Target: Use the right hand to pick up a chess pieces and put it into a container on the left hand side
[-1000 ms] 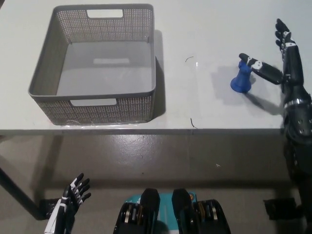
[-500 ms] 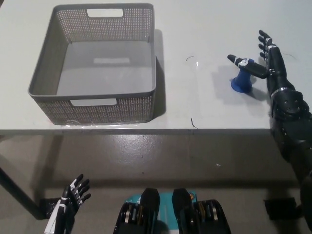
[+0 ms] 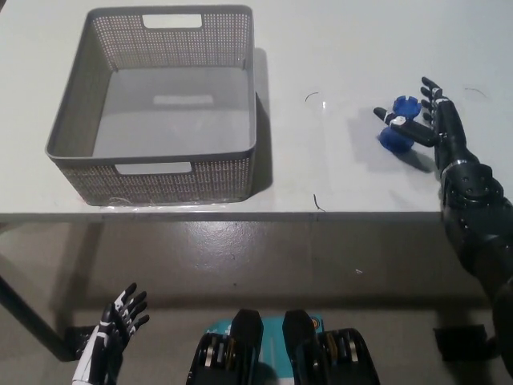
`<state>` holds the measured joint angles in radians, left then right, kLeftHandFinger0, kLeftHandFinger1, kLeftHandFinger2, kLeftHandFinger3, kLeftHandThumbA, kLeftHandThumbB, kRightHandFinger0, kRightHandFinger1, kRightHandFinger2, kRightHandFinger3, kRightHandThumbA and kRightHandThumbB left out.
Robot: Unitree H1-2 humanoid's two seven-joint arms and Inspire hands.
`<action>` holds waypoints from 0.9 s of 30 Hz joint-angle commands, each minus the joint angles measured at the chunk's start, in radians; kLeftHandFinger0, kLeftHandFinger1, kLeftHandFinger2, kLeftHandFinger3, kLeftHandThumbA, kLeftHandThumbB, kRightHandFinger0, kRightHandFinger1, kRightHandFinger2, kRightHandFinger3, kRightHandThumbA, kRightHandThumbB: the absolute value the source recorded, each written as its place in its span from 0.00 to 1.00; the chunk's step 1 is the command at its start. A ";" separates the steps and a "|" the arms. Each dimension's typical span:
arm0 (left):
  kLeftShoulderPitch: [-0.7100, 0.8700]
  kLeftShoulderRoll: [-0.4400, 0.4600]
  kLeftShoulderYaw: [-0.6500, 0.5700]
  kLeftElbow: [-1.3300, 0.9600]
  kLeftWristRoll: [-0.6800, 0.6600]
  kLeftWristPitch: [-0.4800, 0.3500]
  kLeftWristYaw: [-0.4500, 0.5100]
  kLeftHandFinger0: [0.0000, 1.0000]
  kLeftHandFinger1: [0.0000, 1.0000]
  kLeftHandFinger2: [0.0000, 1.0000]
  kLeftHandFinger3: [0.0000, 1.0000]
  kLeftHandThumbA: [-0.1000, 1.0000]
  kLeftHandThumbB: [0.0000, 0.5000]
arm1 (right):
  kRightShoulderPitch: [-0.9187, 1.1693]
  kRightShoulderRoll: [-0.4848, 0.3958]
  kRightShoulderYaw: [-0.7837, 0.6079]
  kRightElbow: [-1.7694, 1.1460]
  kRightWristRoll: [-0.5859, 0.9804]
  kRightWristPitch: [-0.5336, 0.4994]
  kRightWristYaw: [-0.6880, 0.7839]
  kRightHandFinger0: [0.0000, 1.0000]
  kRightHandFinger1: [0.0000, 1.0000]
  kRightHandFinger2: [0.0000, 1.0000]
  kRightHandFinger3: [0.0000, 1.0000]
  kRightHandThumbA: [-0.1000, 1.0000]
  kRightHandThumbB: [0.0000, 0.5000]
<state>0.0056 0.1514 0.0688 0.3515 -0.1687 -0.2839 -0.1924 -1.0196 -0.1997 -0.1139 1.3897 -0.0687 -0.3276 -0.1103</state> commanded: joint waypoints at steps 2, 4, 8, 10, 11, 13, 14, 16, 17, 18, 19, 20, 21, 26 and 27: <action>-0.015 0.005 0.004 -0.019 -0.008 -0.026 -0.007 1.00 1.00 1.00 1.00 1.00 0.58 | -0.027 -0.015 0.003 0.001 0.025 -0.044 -0.007 1.00 1.00 1.00 1.00 1.00 0.83; -0.015 0.005 0.004 -0.017 -0.009 -0.029 -0.009 1.00 1.00 1.00 1.00 1.00 0.58 | -0.023 -0.014 0.008 0.006 0.021 -0.049 -0.007 1.00 1.00 1.00 1.00 1.00 0.83; -0.020 0.007 0.003 -0.018 -0.013 -0.022 -0.013 1.00 1.00 1.00 1.00 1.00 0.57 | -0.021 -0.008 0.050 0.012 -0.017 -0.035 -0.055 1.00 1.00 1.00 1.00 1.00 0.84; -0.023 0.010 0.002 -0.015 -0.010 -0.027 -0.014 1.00 1.00 1.00 1.00 1.00 0.57 | -0.021 -0.002 0.066 0.009 -0.024 -0.033 -0.069 1.00 1.00 1.00 1.00 1.00 0.83; -0.026 0.010 0.002 -0.011 -0.010 -0.028 -0.015 1.00 1.00 1.00 1.00 1.00 0.57 | -0.021 0.000 0.069 0.009 -0.021 -0.034 -0.071 1.00 1.00 1.00 1.00 1.00 0.83; -0.026 0.011 0.001 -0.014 -0.008 -0.029 -0.015 1.00 1.00 1.00 1.00 1.00 0.57 | -0.024 0.005 0.071 0.007 -0.011 -0.036 -0.058 1.00 1.00 1.00 1.00 1.00 0.81; -0.028 0.012 0.000 -0.015 -0.008 -0.027 -0.016 1.00 1.00 1.00 1.00 1.00 0.56 | -0.025 0.006 0.070 0.007 -0.006 -0.034 -0.055 1.00 1.00 1.00 1.00 1.00 0.81; -0.030 0.013 0.000 -0.015 -0.011 -0.029 -0.019 1.00 1.00 1.00 1.00 1.00 0.56 | -0.032 0.012 0.062 0.006 0.008 -0.022 -0.057 1.00 1.00 1.00 1.00 0.94 0.79; -0.030 0.012 0.000 -0.016 -0.009 -0.033 -0.018 1.00 1.00 1.00 1.00 1.00 0.55 | -0.035 0.016 0.062 0.005 0.006 -0.021 -0.084 1.00 1.00 1.00 1.00 0.83 0.75; -0.030 0.012 -0.001 -0.015 -0.009 -0.036 -0.019 1.00 1.00 1.00 1.00 1.00 0.55 | -0.039 0.021 0.065 0.005 -0.001 -0.020 -0.126 0.87 0.98 1.00 1.00 0.62 0.72; -0.031 0.013 -0.001 -0.015 -0.012 -0.038 -0.023 1.00 1.00 1.00 1.00 1.00 0.55 | -0.043 0.027 0.067 0.004 -0.009 -0.019 -0.173 0.72 0.85 0.98 1.00 0.54 0.69; -0.031 0.013 0.000 -0.018 -0.015 -0.032 -0.023 1.00 1.00 1.00 1.00 1.00 0.56 | -0.048 0.033 0.077 0.005 -0.025 -0.012 -0.230 0.47 0.58 0.69 0.72 0.35 0.68; -0.033 0.013 0.000 -0.018 -0.018 -0.032 -0.025 1.00 1.00 1.00 1.00 1.00 0.57 | -0.055 0.040 0.087 0.007 -0.040 0.001 -0.295 0.26 0.34 0.40 0.42 0.25 0.66; -0.036 0.014 0.000 -0.030 -0.016 -0.018 -0.021 1.00 1.00 1.00 1.00 1.00 0.57 | -0.060 0.055 0.109 0.004 -0.057 -0.046 -0.382 0.00 0.04 0.39 0.39 0.00 0.30; -0.035 0.015 0.000 -0.030 -0.013 -0.020 -0.020 1.00 1.00 1.00 1.00 1.00 0.57 | -0.058 0.055 0.120 0.003 -0.069 -0.048 -0.396 0.00 0.05 0.41 0.42 0.00 0.30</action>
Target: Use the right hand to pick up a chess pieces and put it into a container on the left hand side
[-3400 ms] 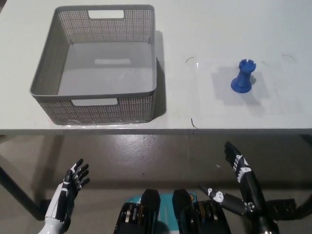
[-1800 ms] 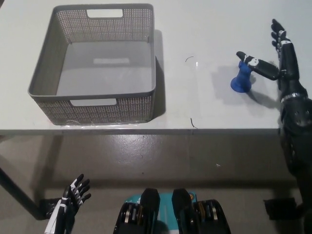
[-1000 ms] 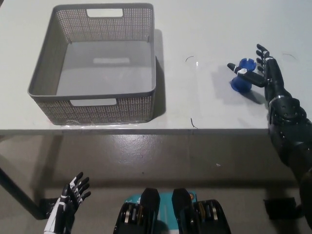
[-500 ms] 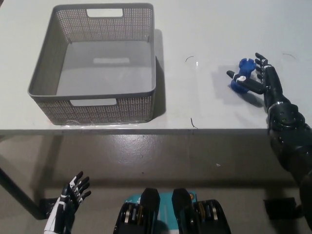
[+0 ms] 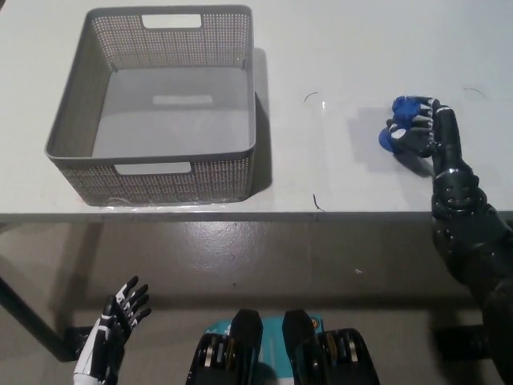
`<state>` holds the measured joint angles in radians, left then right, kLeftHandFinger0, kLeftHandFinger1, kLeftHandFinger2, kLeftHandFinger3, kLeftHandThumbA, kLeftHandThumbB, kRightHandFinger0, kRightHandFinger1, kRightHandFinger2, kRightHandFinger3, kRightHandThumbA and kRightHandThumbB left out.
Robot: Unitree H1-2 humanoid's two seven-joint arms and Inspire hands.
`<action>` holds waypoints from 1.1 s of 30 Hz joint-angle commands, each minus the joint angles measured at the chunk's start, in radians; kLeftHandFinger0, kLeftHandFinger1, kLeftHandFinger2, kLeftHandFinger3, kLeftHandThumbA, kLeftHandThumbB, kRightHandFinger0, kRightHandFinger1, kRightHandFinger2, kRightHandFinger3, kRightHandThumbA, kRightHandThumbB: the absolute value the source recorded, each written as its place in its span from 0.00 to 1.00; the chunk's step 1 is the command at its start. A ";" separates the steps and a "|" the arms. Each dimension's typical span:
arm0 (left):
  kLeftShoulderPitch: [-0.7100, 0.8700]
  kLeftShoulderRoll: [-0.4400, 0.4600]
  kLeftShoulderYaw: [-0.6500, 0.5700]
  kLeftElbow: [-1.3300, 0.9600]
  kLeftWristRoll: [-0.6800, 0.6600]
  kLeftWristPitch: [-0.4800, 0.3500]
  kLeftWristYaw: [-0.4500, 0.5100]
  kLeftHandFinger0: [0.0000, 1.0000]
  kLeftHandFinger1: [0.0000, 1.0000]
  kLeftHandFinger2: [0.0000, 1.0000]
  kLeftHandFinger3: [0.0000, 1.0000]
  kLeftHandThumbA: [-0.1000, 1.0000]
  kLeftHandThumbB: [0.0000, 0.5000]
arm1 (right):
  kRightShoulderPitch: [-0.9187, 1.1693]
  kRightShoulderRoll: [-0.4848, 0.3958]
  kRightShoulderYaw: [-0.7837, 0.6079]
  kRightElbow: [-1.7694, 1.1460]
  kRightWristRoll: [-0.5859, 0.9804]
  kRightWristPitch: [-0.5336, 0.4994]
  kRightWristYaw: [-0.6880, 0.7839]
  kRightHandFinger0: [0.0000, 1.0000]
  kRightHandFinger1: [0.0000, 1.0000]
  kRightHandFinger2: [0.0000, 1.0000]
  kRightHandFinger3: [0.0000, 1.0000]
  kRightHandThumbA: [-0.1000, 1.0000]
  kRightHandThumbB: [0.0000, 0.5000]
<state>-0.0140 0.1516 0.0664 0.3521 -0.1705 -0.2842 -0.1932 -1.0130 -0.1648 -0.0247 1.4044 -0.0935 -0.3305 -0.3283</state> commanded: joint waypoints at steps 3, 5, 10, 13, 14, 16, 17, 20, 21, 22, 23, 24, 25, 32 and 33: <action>-0.018 0.017 0.001 -0.025 -0.019 -0.025 -0.029 1.00 1.00 1.00 1.00 1.00 0.57 | -0.070 0.026 -0.003 -0.014 0.002 -0.034 -0.174 0.00 0.01 0.37 0.41 0.00 0.28; -0.014 0.020 0.000 -0.028 -0.020 -0.021 -0.031 1.00 1.00 1.00 1.00 1.00 0.56 | -0.070 0.025 -0.007 -0.016 0.006 -0.038 -0.174 0.00 0.02 0.42 0.47 0.00 0.24; -0.014 0.019 0.003 -0.023 -0.015 -0.027 -0.026 1.00 1.00 1.00 1.00 1.00 0.55 | -0.071 0.023 -0.022 -0.022 0.022 -0.061 -0.171 0.00 0.07 0.49 0.54 0.00 0.21; -0.025 0.019 0.009 -0.021 -0.016 -0.020 -0.022 1.00 1.00 1.00 1.00 1.00 0.56 | -0.087 0.022 -0.039 -0.024 0.038 -0.062 -0.153 0.00 0.08 0.49 0.54 0.00 0.20; -0.018 0.019 0.010 -0.027 -0.018 -0.016 -0.024 1.00 1.00 1.00 1.00 1.00 0.56 | -0.085 0.024 -0.039 -0.028 0.035 -0.065 -0.159 0.00 0.08 0.48 0.53 0.00 0.22; -0.015 0.017 0.009 -0.024 -0.014 -0.021 -0.022 1.00 1.00 1.00 1.00 1.00 0.52 | -0.085 0.025 -0.047 -0.035 0.042 -0.086 -0.157 0.00 0.10 0.48 0.50 0.00 0.22; -0.013 0.017 0.009 -0.024 -0.016 -0.021 -0.024 1.00 1.00 1.00 1.00 1.00 0.51 | -0.088 0.027 -0.043 -0.042 0.036 -0.089 -0.167 0.00 0.11 0.49 0.50 0.00 0.25; -0.001 0.021 0.004 -0.027 -0.022 -0.022 -0.038 1.00 1.00 1.00 1.00 1.00 0.50 | -0.097 0.040 -0.027 -0.071 0.012 -0.100 -0.199 0.00 0.11 0.48 0.50 0.00 0.26; 0.017 0.017 -0.001 -0.034 -0.018 -0.022 -0.040 1.00 1.00 1.00 1.00 1.00 0.50 | -0.088 0.043 -0.016 -0.087 -0.002 -0.097 -0.213 0.00 0.12 0.50 0.51 0.00 0.26; 0.017 0.017 -0.002 -0.032 -0.019 -0.023 -0.041 1.00 1.00 1.00 1.00 1.00 0.50 | -0.092 0.046 -0.016 -0.098 0.000 -0.106 -0.210 0.00 0.13 0.51 0.51 0.00 0.26; 0.004 0.016 -0.001 -0.021 -0.019 -0.026 -0.041 1.00 1.00 1.00 1.00 1.00 0.50 | -0.109 0.050 -0.008 -0.110 -0.009 -0.099 -0.222 0.00 0.15 0.53 0.53 0.00 0.28; 0.002 0.015 0.000 -0.017 -0.019 -0.028 -0.041 1.00 1.00 1.00 1.00 1.00 0.51 | -0.116 0.056 -0.002 -0.125 -0.016 -0.091 -0.227 0.00 0.16 0.54 0.54 0.00 0.26; 0.002 0.014 0.000 -0.014 -0.017 -0.029 -0.039 1.00 1.00 1.00 1.00 1.00 0.50 | -0.122 0.063 0.002 -0.146 -0.017 -0.092 -0.222 0.00 0.18 0.55 0.55 0.00 0.25; 0.022 0.014 0.006 -0.021 -0.023 -0.031 -0.041 1.00 1.00 1.00 1.00 1.00 0.49 | -0.163 0.123 0.023 -0.201 -0.031 -0.093 -0.226 0.00 0.08 0.48 0.54 0.00 0.25; 0.026 0.012 0.005 -0.025 -0.022 -0.028 -0.040 1.00 1.00 1.00 1.00 1.00 0.49 | -0.168 0.130 0.027 -0.204 -0.033 -0.102 -0.223 0.00 0.08 0.49 0.55 0.00 0.25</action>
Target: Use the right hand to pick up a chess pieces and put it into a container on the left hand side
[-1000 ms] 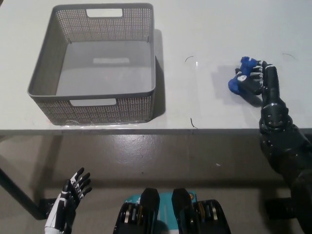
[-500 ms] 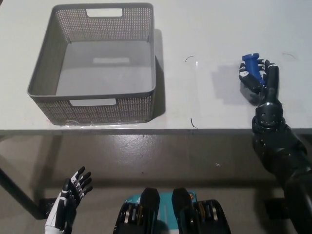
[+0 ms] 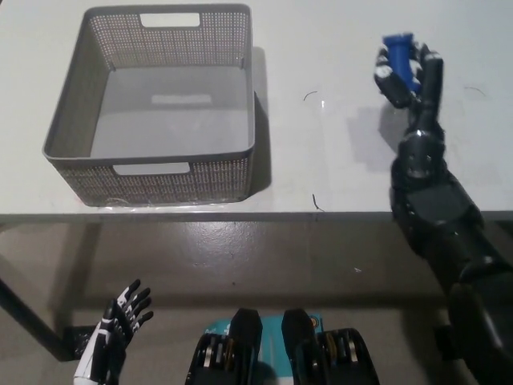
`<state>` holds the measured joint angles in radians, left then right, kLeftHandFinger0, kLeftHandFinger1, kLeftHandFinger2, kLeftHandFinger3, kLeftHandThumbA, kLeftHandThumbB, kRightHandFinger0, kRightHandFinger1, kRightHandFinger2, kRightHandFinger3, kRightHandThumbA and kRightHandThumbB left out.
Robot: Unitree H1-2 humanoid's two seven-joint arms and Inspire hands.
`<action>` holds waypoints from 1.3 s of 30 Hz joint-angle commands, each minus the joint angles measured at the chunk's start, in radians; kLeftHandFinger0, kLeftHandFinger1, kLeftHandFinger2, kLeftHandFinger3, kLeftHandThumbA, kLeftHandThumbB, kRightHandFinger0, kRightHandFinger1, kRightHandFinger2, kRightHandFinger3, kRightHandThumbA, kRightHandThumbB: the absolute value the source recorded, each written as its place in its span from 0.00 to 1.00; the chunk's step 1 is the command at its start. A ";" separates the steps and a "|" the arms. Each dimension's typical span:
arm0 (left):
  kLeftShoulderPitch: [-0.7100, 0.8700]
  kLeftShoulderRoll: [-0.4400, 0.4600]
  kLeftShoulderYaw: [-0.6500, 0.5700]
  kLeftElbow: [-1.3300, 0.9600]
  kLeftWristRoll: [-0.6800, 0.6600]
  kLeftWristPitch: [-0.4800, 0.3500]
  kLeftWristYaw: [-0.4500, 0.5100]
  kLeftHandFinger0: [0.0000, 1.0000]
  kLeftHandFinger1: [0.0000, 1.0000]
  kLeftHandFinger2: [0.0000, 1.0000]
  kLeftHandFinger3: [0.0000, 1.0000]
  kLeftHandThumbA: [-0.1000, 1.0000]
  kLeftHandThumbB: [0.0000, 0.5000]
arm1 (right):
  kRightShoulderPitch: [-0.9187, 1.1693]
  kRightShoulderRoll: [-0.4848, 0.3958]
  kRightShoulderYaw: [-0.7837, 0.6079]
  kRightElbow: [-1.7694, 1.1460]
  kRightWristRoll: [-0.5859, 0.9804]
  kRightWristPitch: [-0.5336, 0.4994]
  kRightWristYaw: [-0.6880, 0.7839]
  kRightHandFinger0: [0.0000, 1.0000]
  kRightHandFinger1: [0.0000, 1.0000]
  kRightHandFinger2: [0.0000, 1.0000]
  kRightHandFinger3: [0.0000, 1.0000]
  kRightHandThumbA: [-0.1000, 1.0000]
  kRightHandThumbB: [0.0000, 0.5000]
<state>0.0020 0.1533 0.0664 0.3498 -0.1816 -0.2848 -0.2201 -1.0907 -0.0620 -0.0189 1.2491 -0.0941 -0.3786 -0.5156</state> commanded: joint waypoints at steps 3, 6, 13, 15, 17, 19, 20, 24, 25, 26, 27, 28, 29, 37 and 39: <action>0.008 0.011 0.002 -0.016 -0.006 -0.039 -0.015 1.00 1.00 1.00 1.00 1.00 0.50 | -0.121 0.057 0.035 -0.060 -0.040 -0.049 -0.033 0.00 0.12 0.56 0.63 0.00 0.25; 0.014 0.012 0.004 -0.015 -0.006 -0.039 -0.013 1.00 1.00 1.00 1.00 1.00 0.49 | -0.142 0.089 0.040 -0.063 -0.033 -0.044 -0.023 0.00 0.13 0.58 0.62 0.00 0.26; 0.017 0.011 -0.004 -0.020 -0.001 -0.032 -0.018 1.00 1.00 1.00 1.00 1.00 0.53 | -0.195 0.171 0.072 -0.044 -0.048 -0.048 -0.033 0.00 0.01 0.57 0.65 0.00 0.28; 0.015 0.012 -0.008 -0.023 0.010 -0.027 -0.013 1.00 1.00 1.00 1.00 1.00 0.52 | -0.216 0.190 0.082 -0.032 -0.060 -0.043 -0.046 0.00 0.05 0.59 0.63 0.00 0.30; 0.015 0.013 -0.010 -0.031 0.016 -0.022 -0.010 1.00 1.00 1.00 1.00 1.00 0.54 | -0.232 0.210 0.075 -0.022 -0.035 -0.053 -0.001 0.00 0.15 0.66 0.68 0.00 0.23; 0.012 0.013 -0.008 -0.035 0.004 -0.016 -0.016 1.00 1.00 1.00 1.00 1.00 0.55 | -0.262 0.242 0.068 -0.001 -0.019 -0.037 0.024 0.00 0.16 0.68 0.70 0.00 0.25; 0.004 0.012 -0.007 -0.036 0.000 -0.014 -0.016 1.00 1.00 1.00 1.00 1.00 0.55 | -0.278 0.251 0.068 0.011 -0.020 -0.036 0.022 0.00 0.16 0.64 0.67 0.00 0.27; -0.008 0.017 -0.010 -0.043 0.006 -0.004 -0.017 1.00 1.00 1.00 1.00 1.00 0.52 | -0.323 0.289 0.081 0.059 -0.031 -0.037 0.037 0.00 0.17 0.65 0.69 0.00 0.26; -0.012 0.019 -0.011 -0.045 0.009 -0.002 -0.018 1.00 1.00 1.00 1.00 1.00 0.52 | -0.329 0.293 0.081 0.067 -0.031 -0.039 0.038 0.00 0.18 0.66 0.69 0.00 0.26; -0.014 0.021 -0.012 -0.049 0.010 -0.001 -0.018 1.00 1.00 1.00 1.00 1.00 0.53 | -0.336 0.305 0.074 0.075 -0.019 -0.031 0.051 0.00 0.19 0.67 0.71 0.00 0.26; -0.017 0.022 -0.013 -0.049 0.012 -0.001 -0.018 1.00 1.00 1.00 1.00 1.00 0.54 | -0.338 0.311 0.078 0.082 -0.024 -0.033 0.052 0.00 0.20 0.68 0.72 0.00 0.28; -0.020 0.022 -0.013 -0.049 0.013 0.002 -0.018 1.00 1.00 1.00 1.00 1.00 0.54 | -0.340 0.317 0.078 0.087 -0.023 -0.025 0.061 0.00 0.20 0.69 0.73 0.00 0.26; -0.021 0.023 -0.014 -0.051 0.013 0.004 -0.018 1.00 1.00 1.00 1.00 1.00 0.54 | -0.340 0.321 0.081 0.091 -0.027 -0.024 0.061 0.00 0.20 0.69 0.73 0.00 0.28; -0.030 0.036 -0.017 -0.068 0.019 0.010 -0.025 1.00 1.00 1.00 1.00 1.00 0.50 | -0.321 0.345 0.097 0.130 -0.027 -0.037 0.085 0.00 0.28 0.72 0.70 0.00 0.28; -0.033 0.039 -0.019 -0.074 0.022 0.011 -0.027 1.00 1.00 1.00 1.00 1.00 0.51 | -0.314 0.344 0.091 0.133 -0.018 -0.028 0.106 0.00 0.34 0.77 0.74 0.00 0.26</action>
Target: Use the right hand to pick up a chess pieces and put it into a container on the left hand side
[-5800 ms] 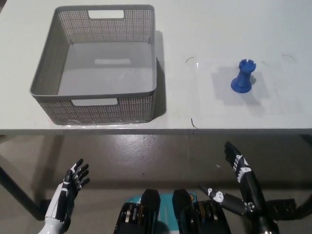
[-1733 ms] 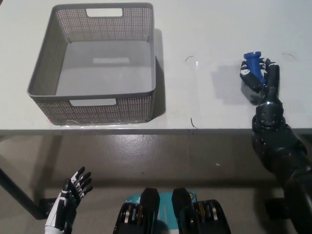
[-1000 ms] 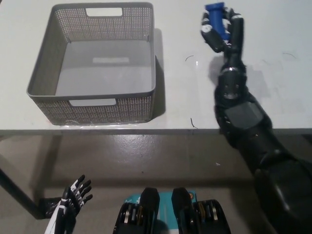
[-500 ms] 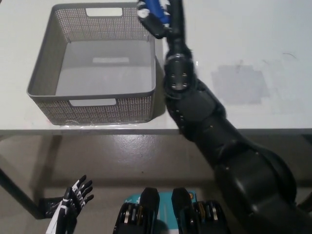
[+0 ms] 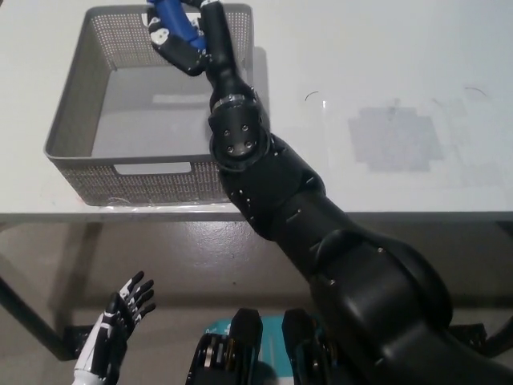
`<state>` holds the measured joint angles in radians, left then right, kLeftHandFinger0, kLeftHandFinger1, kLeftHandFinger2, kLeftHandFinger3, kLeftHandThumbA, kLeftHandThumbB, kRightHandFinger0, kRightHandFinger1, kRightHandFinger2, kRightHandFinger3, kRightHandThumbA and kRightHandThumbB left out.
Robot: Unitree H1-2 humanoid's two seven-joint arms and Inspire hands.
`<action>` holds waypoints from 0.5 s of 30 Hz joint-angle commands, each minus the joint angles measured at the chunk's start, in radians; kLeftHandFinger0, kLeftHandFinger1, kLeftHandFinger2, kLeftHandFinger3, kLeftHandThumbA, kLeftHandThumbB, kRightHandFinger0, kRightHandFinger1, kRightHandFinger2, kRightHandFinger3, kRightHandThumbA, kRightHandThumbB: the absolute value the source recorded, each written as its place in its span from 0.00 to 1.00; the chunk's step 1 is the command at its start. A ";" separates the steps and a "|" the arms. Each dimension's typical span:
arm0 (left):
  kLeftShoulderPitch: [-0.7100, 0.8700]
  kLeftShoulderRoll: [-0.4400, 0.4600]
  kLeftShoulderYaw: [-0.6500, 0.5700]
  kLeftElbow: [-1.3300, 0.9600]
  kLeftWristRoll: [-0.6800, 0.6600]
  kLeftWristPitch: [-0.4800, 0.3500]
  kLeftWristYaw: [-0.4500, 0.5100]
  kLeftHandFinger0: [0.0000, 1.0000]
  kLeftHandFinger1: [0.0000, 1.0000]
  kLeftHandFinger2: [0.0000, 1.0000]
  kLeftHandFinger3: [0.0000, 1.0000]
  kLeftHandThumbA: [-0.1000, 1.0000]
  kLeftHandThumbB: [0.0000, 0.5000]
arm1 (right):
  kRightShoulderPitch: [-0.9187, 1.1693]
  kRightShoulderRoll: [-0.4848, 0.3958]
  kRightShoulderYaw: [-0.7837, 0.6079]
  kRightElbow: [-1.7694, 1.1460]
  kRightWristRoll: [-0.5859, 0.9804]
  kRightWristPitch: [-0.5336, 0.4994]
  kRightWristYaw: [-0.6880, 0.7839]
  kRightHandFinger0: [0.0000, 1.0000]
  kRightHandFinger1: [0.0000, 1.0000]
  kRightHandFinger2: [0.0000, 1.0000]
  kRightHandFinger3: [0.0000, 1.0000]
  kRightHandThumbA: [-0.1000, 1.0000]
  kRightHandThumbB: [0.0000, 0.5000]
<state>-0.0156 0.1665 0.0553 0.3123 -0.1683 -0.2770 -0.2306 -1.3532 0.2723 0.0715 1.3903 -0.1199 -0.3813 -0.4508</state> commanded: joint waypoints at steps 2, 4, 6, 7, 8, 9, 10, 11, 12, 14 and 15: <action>-0.018 0.027 -0.008 -0.039 0.003 0.006 -0.020 1.00 1.00 1.00 1.00 1.00 0.50 | -0.046 0.006 0.010 -0.004 -0.002 -0.008 0.054 0.00 0.37 0.78 0.70 0.00 0.26; -0.022 0.028 -0.007 -0.038 0.007 0.003 -0.016 1.00 1.00 1.00 1.00 1.00 0.51 | -0.045 -0.004 0.018 0.005 -0.006 0.028 0.104 0.01 0.43 0.84 0.73 0.00 0.28; -0.027 0.031 -0.008 -0.036 0.013 0.001 -0.016 1.00 1.00 1.00 1.00 1.00 0.49 | -0.048 -0.012 0.026 0.013 -0.010 0.090 0.143 0.05 0.50 0.89 0.81 0.00 0.34; -0.029 0.031 -0.008 -0.036 0.015 0.002 -0.015 1.00 1.00 1.00 1.00 1.00 0.49 | -0.048 -0.015 0.030 0.013 -0.011 0.101 0.157 0.06 0.51 0.89 0.81 0.00 0.35; -0.031 0.031 -0.008 -0.037 0.013 0.004 -0.016 1.00 1.00 1.00 1.00 1.00 0.49 | -0.047 -0.023 0.051 0.014 -0.028 0.110 0.175 0.11 0.52 0.82 0.74 0.02 0.39; -0.032 0.031 -0.008 -0.037 0.010 0.005 -0.018 1.00 1.00 1.00 1.00 1.00 0.50 | -0.047 -0.028 0.066 0.015 -0.041 0.122 0.183 0.18 0.59 0.90 0.80 0.06 0.41; -0.032 0.030 -0.008 -0.039 0.009 0.006 -0.018 1.00 1.00 1.00 1.00 1.00 0.49 | -0.046 -0.032 0.075 0.016 -0.045 0.126 0.197 0.37 0.72 0.93 0.81 0.16 0.44; -0.033 0.031 -0.008 -0.041 0.010 0.007 -0.018 1.00 1.00 1.00 1.00 1.00 0.48 | -0.045 -0.036 0.081 0.015 -0.043 0.128 0.214 0.41 0.68 0.83 0.74 0.18 0.44; -0.035 0.031 -0.008 -0.041 0.012 0.006 -0.017 1.00 1.00 1.00 1.00 1.00 0.49 | -0.044 -0.042 0.086 0.016 -0.038 0.136 0.254 0.63 0.80 0.96 0.94 0.28 0.47; -0.038 0.032 -0.009 -0.039 0.017 0.009 -0.014 1.00 1.00 1.00 1.00 1.00 0.49 | -0.043 -0.052 0.089 0.014 -0.027 0.142 0.318 0.79 0.91 1.00 1.00 0.39 0.53; -0.042 0.033 -0.008 -0.039 0.018 0.010 -0.014 1.00 1.00 1.00 1.00 1.00 0.49 | -0.047 -0.057 0.099 0.014 -0.035 0.164 0.338 0.97 1.00 1.00 1.00 0.50 0.60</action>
<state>-0.0380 0.1732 0.0533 0.3053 -0.1609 -0.2761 -0.2335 -1.3518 0.2405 0.1466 1.4156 -0.1366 -0.2746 -0.2534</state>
